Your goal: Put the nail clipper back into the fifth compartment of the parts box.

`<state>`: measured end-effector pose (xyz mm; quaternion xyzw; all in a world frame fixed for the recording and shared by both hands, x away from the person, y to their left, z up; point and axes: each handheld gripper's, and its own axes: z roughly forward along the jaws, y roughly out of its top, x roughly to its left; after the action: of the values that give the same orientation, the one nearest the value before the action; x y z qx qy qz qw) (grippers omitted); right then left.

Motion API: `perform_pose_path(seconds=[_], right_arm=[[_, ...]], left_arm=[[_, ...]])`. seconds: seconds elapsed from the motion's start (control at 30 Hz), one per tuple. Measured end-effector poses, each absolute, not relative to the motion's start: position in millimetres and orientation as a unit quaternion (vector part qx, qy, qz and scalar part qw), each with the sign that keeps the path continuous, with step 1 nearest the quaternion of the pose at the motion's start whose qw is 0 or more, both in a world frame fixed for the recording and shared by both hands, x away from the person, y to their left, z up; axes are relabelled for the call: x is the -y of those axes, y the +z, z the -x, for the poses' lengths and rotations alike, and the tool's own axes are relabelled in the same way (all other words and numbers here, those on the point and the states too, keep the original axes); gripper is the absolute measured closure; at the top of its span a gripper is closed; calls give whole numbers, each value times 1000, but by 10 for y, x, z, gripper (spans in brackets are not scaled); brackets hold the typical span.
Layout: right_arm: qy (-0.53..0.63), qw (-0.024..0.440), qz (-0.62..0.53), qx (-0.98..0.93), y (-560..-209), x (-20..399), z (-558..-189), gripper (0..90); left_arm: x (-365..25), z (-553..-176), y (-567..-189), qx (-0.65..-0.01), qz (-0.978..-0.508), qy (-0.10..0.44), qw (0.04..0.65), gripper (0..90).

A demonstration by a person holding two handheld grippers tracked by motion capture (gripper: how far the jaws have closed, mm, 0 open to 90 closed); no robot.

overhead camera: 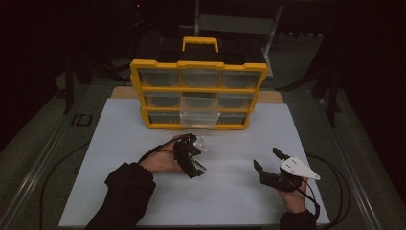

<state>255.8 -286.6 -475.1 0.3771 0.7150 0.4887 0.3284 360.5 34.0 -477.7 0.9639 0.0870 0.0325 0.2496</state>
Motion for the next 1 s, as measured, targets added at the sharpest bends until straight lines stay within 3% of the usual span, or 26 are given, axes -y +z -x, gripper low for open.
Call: perform_pose_path(seconds=[0.43, 0.73, 1.0], right_arm=[[488, 327, -377, -716, -4758, 2865, -2560, 173], [488, 325, -377, -717, -4768, 2864, -2565, 174], [489, 323, -376, -718, -4767, 2861, -2562, 174]], left_arm=[[-259, -3622, -4923, -72, -974, 44, 209, 195], [-267, -3734, -4965, -70, -978, 15, 198, 452], [-247, -3774, -4938, -73, -980, 10, 184, 596]])
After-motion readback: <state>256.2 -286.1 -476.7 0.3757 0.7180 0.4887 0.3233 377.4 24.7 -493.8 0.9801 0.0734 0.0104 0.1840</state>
